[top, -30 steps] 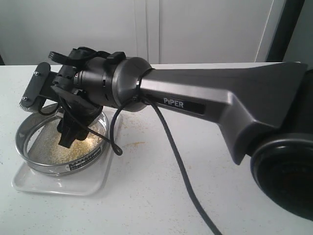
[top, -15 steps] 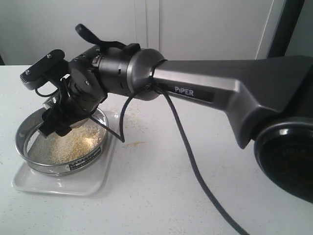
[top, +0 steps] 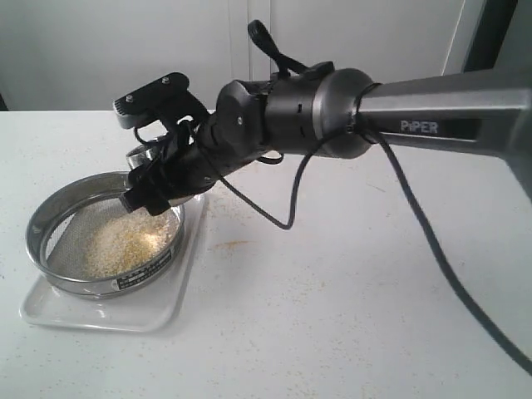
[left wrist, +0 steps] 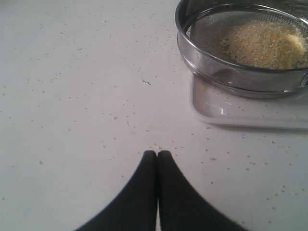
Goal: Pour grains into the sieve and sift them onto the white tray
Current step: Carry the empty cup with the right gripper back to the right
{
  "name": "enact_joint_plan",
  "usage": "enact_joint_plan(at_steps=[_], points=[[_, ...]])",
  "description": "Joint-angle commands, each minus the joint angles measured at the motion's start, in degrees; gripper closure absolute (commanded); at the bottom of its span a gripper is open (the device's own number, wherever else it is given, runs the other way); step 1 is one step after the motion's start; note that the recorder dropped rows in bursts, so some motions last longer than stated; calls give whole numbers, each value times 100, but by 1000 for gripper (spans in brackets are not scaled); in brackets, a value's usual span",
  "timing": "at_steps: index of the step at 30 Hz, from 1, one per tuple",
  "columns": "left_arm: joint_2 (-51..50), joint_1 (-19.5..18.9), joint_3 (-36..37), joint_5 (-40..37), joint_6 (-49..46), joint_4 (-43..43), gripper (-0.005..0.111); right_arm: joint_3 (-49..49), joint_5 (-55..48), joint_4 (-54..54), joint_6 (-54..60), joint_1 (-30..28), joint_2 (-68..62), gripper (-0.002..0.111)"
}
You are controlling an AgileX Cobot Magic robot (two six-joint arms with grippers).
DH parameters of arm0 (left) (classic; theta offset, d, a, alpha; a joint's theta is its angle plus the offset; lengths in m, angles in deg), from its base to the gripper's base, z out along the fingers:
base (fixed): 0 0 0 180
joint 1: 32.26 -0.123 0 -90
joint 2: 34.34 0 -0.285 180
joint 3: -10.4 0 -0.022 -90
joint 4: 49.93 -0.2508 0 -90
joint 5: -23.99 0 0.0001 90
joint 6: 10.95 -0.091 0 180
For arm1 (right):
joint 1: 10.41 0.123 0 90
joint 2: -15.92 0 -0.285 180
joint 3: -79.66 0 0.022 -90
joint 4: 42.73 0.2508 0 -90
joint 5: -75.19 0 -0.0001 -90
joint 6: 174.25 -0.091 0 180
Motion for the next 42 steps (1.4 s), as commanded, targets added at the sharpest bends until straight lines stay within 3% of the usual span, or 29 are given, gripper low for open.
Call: enact_joint_plan(at_steps=[1, 8, 15, 25, 37, 42], points=[[26, -12, 59, -75, 14, 33, 107, 801, 1328, 167, 66, -220, 426, 108], [26, -12, 59, -75, 14, 33, 107, 2119, 3227, 131, -373, -691, 785, 108], [26, -12, 59, -75, 14, 33, 107, 2966, 4250, -343, -1142, -1244, 825, 108], [26, -12, 59, -75, 14, 33, 107, 3532, 5934, -4262, -4769, -2592, 825, 108], [26, -12, 59, -75, 14, 33, 107, 3546, 6989, -4351, -4490, -3164, 194, 108], [26, -12, 59, -75, 14, 33, 107, 3481, 7181, -3606, -3891, -3173, -252, 108]])
